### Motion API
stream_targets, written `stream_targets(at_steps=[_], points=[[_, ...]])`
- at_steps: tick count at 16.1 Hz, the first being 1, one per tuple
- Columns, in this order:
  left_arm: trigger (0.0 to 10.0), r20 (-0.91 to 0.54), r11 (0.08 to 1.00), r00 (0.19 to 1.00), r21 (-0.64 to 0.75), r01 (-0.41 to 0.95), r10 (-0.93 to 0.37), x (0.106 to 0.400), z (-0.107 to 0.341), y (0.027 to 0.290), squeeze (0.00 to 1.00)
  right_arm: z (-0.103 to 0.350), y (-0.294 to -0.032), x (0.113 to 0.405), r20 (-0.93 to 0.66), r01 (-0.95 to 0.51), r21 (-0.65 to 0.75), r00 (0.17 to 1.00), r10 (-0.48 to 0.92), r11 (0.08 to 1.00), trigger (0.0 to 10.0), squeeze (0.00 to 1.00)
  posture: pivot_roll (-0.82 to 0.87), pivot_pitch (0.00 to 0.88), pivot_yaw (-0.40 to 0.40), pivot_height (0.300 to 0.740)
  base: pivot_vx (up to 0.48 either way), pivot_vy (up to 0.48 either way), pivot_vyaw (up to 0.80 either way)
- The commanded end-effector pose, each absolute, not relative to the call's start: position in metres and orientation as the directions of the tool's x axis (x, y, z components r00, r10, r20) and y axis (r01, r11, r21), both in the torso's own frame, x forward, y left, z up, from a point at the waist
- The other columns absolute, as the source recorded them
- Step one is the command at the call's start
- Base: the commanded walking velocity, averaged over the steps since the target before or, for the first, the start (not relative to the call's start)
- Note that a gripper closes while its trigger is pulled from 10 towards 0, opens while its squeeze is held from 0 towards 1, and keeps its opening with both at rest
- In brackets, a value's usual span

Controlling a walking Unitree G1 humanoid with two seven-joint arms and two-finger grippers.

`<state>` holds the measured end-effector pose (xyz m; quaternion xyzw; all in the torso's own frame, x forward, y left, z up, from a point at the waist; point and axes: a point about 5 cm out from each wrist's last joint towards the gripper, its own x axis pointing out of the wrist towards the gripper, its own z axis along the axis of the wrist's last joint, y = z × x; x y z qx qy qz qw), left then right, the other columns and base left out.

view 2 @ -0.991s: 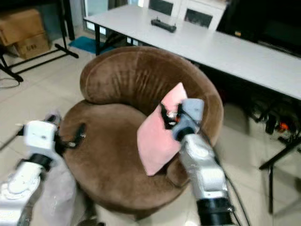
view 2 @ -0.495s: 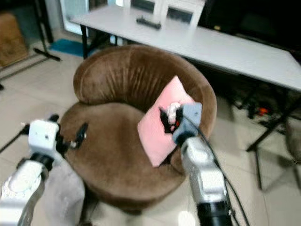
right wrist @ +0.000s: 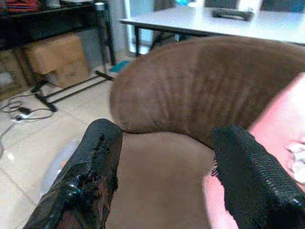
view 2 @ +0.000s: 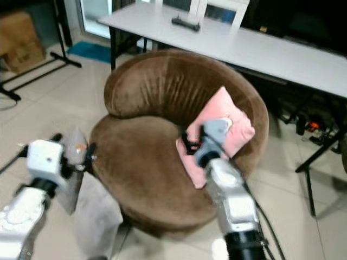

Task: Move the pillow to the sofa from floor

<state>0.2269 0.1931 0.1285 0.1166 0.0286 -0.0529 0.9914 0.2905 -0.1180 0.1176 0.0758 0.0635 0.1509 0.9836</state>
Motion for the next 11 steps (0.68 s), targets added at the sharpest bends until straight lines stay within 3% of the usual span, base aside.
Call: stream_targets(at_steps=[1,9,11], points=[[10.0,-0.071,0.968,0.989,0.211,0.139,-0.127,0.228,0.127,0.184,0.00,0.116,-0.131,0.291,-0.120,-0.257,0.145,0.954,0.275,0.956,10.0,0.00,0.08,0.000,-0.144,0.740,0.000,0.352,0.80],[10.0,-0.066,0.964,0.990,0.226,0.138,-0.127,0.230,0.128,0.185,0.00,0.099,-0.145,0.287,-0.172,-0.159,0.122,0.969,0.178,0.980,10.0,0.00,0.07,0.000,-0.121,0.740,0.000,0.325,0.80],[10.0,-0.064,0.963,0.990,0.232,0.138,-0.126,0.232,0.128,0.185,0.00,0.096,-0.147,0.286,-0.182,-0.148,0.118,0.969,0.168,0.982,10.0,0.00,0.07,0.000,-0.121,0.740,0.000,0.000,0.00]])
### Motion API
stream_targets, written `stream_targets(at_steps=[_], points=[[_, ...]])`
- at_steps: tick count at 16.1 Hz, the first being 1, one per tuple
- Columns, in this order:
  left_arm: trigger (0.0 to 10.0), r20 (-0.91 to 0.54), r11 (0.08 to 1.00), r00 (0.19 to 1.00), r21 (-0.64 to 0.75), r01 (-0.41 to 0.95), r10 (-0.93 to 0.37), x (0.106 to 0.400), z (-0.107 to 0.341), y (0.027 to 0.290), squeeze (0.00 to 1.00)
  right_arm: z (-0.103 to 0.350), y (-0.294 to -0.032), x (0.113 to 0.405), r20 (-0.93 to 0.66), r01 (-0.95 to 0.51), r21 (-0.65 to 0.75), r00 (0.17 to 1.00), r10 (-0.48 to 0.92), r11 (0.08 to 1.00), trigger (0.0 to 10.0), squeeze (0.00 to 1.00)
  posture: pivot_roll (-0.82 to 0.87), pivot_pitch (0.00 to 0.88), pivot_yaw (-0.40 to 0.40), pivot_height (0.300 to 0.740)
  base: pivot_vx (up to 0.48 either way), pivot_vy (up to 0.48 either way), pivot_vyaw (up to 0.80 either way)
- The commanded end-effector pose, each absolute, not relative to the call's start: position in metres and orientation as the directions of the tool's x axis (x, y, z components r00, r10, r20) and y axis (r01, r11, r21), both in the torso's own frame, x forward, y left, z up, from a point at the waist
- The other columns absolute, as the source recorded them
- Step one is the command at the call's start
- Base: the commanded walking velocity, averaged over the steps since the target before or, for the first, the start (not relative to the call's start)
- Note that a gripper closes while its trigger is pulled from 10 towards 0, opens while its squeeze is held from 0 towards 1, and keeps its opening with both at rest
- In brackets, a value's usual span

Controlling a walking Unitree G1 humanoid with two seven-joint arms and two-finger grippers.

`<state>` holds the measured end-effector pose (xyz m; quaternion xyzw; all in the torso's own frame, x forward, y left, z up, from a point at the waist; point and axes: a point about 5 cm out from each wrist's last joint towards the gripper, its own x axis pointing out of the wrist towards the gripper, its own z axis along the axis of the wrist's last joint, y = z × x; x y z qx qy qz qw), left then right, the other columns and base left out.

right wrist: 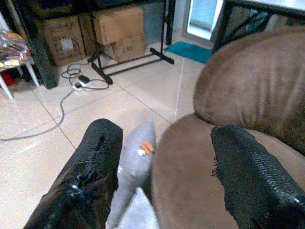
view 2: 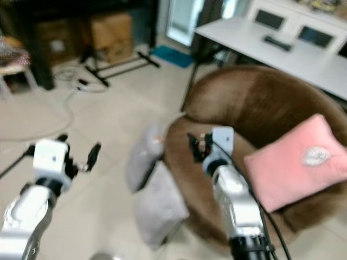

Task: Move the pillow to the sofa from floor

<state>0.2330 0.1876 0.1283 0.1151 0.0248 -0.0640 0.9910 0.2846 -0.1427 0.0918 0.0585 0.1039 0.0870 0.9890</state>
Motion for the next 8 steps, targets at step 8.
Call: stream_targets(at_steps=[8], points=[[10.0,-0.052,0.955,0.990,0.264,0.137,-0.127,0.244,0.122,0.186,0.00,0.099,-0.150,0.288,-0.157,-0.114,0.084,0.979,0.126,0.990,10.0,0.00,0.02,0.000,-0.010,0.740,0.000,0.000,0.00]])
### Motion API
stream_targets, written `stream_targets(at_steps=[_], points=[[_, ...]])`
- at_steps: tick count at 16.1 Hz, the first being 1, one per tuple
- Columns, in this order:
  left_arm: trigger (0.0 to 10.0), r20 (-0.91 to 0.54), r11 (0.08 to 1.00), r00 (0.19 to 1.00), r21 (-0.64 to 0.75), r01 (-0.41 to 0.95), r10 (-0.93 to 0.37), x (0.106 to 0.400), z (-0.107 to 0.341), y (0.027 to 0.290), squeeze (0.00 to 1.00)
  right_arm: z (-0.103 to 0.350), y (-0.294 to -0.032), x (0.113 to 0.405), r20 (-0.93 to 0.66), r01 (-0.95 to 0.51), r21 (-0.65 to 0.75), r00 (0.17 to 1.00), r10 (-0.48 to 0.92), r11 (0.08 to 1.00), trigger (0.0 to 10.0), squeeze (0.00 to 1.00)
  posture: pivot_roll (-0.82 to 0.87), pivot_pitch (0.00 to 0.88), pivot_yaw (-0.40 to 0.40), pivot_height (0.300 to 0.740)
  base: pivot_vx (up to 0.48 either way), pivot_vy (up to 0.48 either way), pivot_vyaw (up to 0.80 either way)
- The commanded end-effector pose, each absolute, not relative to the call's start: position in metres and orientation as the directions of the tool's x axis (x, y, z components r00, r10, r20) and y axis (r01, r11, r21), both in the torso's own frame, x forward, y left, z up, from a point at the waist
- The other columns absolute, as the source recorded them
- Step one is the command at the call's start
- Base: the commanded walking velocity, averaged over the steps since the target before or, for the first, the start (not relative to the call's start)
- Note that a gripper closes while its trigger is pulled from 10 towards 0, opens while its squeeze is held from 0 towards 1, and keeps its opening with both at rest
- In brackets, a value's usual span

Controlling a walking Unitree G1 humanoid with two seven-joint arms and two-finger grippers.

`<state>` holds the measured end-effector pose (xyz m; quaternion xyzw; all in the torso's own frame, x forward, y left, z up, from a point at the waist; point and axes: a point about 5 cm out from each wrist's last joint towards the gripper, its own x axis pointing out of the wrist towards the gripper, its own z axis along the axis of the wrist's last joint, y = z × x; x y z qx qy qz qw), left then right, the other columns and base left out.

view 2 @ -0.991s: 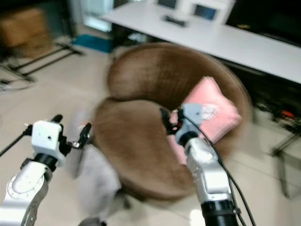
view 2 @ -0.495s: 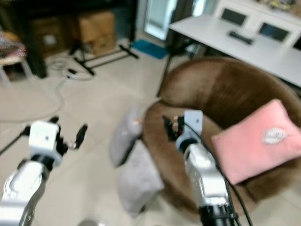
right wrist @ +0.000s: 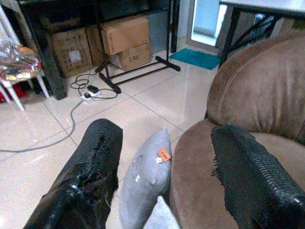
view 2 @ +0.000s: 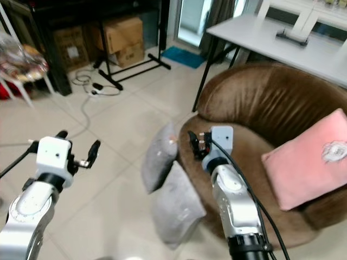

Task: Move the pillow to the sofa from floor

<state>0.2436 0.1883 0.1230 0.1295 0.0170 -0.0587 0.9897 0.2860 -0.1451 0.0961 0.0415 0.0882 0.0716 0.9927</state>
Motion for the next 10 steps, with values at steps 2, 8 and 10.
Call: stream_targets(at_steps=[2,8,10], points=[[10.0,-0.041,0.952,0.986,0.257,0.164,-0.159,0.248,0.122,0.179,0.00,0.109,-0.159,0.284,-0.141,-0.099,0.072,0.984,0.108,0.992,10.0,0.00,-0.04,0.000,0.026,0.740,0.000,0.000,0.00],[10.0,0.027,0.953,0.977,0.228,0.199,-0.210,0.269,0.119,0.153,0.00,0.134,-0.186,0.257,-0.125,-0.065,-0.009,0.990,0.064,0.998,10.0,0.00,-0.19,0.000,0.039,0.740,0.000,0.000,0.00],[10.0,0.023,0.953,0.974,0.212,0.216,-0.226,0.270,0.114,0.149,0.00,0.139,-0.193,0.249,-0.131,-0.025,-0.010,0.991,0.023,1.000,10.0,0.00,-0.25,0.000,0.059,0.740,0.000,0.000,0.00]])
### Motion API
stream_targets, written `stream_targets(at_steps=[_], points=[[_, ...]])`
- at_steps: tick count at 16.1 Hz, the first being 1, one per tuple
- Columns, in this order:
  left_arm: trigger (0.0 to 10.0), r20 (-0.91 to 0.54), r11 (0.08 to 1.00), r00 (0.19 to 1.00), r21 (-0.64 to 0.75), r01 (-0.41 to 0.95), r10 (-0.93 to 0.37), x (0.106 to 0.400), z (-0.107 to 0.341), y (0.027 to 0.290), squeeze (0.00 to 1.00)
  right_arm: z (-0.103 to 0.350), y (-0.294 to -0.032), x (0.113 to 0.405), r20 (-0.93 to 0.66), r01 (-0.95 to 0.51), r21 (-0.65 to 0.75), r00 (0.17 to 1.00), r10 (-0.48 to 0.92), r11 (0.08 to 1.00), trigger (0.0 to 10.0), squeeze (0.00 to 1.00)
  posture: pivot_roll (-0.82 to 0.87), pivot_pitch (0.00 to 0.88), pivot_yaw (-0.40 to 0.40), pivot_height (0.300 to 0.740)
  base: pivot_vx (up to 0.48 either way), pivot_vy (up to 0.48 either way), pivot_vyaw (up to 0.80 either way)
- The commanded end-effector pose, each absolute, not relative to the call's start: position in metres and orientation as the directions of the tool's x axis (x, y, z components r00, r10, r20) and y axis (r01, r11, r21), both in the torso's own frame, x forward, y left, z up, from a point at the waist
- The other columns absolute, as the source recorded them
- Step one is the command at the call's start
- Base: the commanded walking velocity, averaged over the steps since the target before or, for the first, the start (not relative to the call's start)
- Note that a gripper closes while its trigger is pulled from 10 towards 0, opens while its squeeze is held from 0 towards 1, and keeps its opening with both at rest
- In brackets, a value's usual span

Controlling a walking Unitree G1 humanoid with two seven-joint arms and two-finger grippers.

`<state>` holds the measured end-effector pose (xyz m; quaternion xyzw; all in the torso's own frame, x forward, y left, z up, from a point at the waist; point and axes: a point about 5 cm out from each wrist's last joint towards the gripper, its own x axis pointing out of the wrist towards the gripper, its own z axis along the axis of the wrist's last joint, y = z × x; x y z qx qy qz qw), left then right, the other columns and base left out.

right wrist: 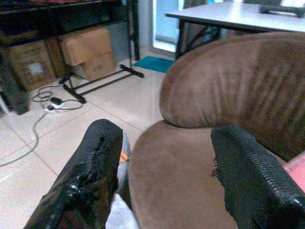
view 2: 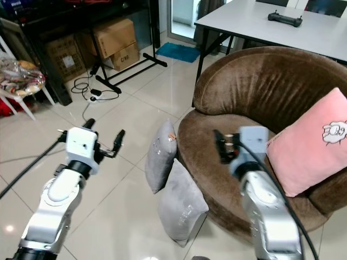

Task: Move the pillow to the sofa from floor

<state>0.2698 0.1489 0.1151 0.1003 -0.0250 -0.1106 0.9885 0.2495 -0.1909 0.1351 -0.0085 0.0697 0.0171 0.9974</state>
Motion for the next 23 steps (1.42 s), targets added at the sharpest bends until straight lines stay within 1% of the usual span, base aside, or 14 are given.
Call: stream_targets(at_steps=[1,3,4,6,8,9,10,11,12,15,18,20,23], points=[[10.0,0.019,0.954,0.974,0.205,0.219,-0.227,0.269,0.110,0.148,0.00,0.142,-0.195,0.245,-0.132,-0.019,-0.008,0.991,0.017,1.000,10.0,0.00,-0.27,0.000,0.067,0.740,0.000,0.000,0.00],[10.0,0.015,0.953,0.973,0.206,0.223,-0.230,0.267,0.105,0.146,0.00,0.138,-0.200,0.238,-0.149,0.012,0.007,0.989,-0.011,1.000,10.0,0.00,-0.26,0.000,0.059,0.740,0.000,0.000,0.00],[10.0,0.017,0.952,0.974,0.212,0.219,-0.228,0.266,0.107,0.146,0.00,0.137,-0.201,0.238,-0.153,0.021,0.007,0.988,-0.019,1.000,10.0,0.00,-0.22,0.000,0.045,0.740,0.000,0.000,0.00],[10.0,0.018,0.947,0.972,0.228,0.226,-0.236,0.261,0.110,0.148,0.00,0.129,-0.202,0.246,-0.151,0.052,0.009,0.987,-0.050,0.999,10.0,0.00,-0.19,0.000,0.051,0.740,0.000,0.000,0.00],[10.0,0.003,0.940,0.971,0.253,0.231,-0.239,0.258,0.106,0.153,0.00,0.120,-0.204,0.252,-0.165,0.083,0.013,0.983,-0.079,0.996,10.0,0.00,-0.15,0.000,0.021,0.740,0.000,0.000,0.00],[10.0,0.008,0.949,0.978,0.247,0.199,-0.207,0.252,0.109,0.161,0.00,0.113,-0.199,0.258,-0.178,0.078,0.039,0.982,-0.070,0.996,10.0,0.00,-0.11,0.000,-0.005,0.740,0.000,0.000,0.00],[10.0,0.009,0.958,0.985,0.234,0.165,-0.172,0.248,0.111,0.167,0.00,0.109,-0.193,0.263,-0.190,0.058,0.052,0.981,-0.048,0.997,10.0,0.00,-0.11,0.000,-0.005,0.740,0.000,0.000,0.00],[10.0,0.010,0.959,0.987,0.237,0.155,-0.162,0.247,0.112,0.168,0.00,0.108,-0.191,0.267,-0.194,0.046,0.060,0.980,-0.034,0.997,10.0,0.00,-0.11,0.000,-0.005,0.740,0.000,0.000,0.00],[10.0,0.014,0.958,0.987,0.244,0.150,-0.158,0.245,0.114,0.171,0.00,0.105,-0.182,0.276,-0.196,0.014,0.069,0.981,-0.001,0.998,10.0,0.00,-0.03,0.000,-0.054,0.740,0.000,0.000,0.00],[10.0,0.026,0.962,0.988,0.233,0.140,-0.150,0.247,0.118,0.176,0.00,0.100,-0.174,0.285,-0.186,-0.005,0.075,0.982,0.019,0.997,10.0,0.00,0.00,0.000,-0.055,0.740,0.000,0.000,0.00],[10.0,0.025,0.967,0.989,0.214,0.140,-0.149,0.251,0.122,0.178,0.00,0.093,-0.169,0.286,-0.192,-0.018,0.096,0.981,0.036,0.995,10.0,0.00,0.01,0.000,-0.052,0.740,0.272,0.000,0.00],[10.0,0.023,0.967,0.988,0.210,0.145,-0.154,0.252,0.122,0.179,0.00,0.087,-0.168,0.285,-0.207,-0.020,0.116,0.977,0.043,0.993,10.0,0.00,0.02,0.000,-0.050,0.740,0.319,0.000,-0.64],[10.0,0.024,0.966,0.987,0.210,0.152,-0.160,0.253,0.123,0.179,0.00,0.084,-0.170,0.285,-0.210,0.001,0.092,0.978,0.018,0.996,10.0,0.00,0.02,0.000,-0.049,0.740,0.321,0.000,-0.80]])
